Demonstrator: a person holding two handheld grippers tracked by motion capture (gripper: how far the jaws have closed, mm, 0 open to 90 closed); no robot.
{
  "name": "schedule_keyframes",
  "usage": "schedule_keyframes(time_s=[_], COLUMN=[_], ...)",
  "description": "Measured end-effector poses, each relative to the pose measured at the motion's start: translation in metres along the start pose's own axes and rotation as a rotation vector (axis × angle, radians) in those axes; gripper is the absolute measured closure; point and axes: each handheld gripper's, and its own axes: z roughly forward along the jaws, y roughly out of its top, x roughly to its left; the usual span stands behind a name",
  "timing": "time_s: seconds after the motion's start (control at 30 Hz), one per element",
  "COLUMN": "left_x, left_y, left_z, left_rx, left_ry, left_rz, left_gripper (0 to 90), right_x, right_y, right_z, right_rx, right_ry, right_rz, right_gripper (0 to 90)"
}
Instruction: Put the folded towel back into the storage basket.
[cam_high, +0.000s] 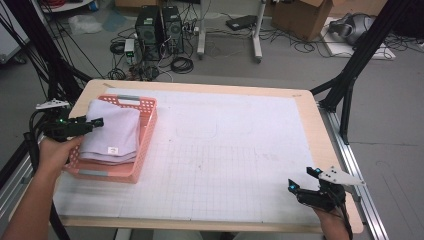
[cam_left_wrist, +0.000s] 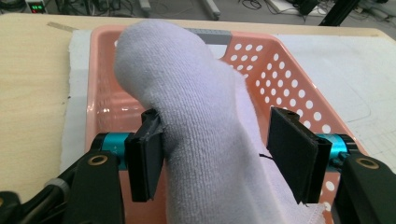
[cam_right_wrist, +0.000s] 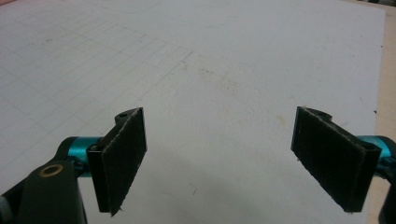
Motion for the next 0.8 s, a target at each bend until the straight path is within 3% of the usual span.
schedule_keyframes(time_s=[0.13,0.23,0.43,0.6,0.8], left_x=[-0.001,-0.002,-0.005,-0.01,-0.018], left_y=[0.004,0.006,-0.006,-0.014,-0.017], left_z=[-0.011,-0.015,0.003,0.025,0.046], left_rx=[-0.084,-0.079,0.068,0.213,0.3], left_ry=[0.037,0.014,0.028,0.074,0.082], left_rz=[0.005,0.006,0.019,0.03,0.049], left_gripper=[39.0,39.3,39.4,38.3,39.6], right_x=[0.0,0.001,0.001,0.0,0.0], right_y=[0.0,0.001,0.002,0.001,0.002], right_z=[0.0,0.001,0.001,-0.001,-0.002], right_rx=[-0.002,-0.003,-0.007,-0.008,-0.012], right_ry=[0.0,0.004,0.003,-0.001,0.0], right_rz=[0.001,-0.005,-0.007,0.002,-0.001], right_gripper=[17.0,17.0,17.0,17.0,17.0])
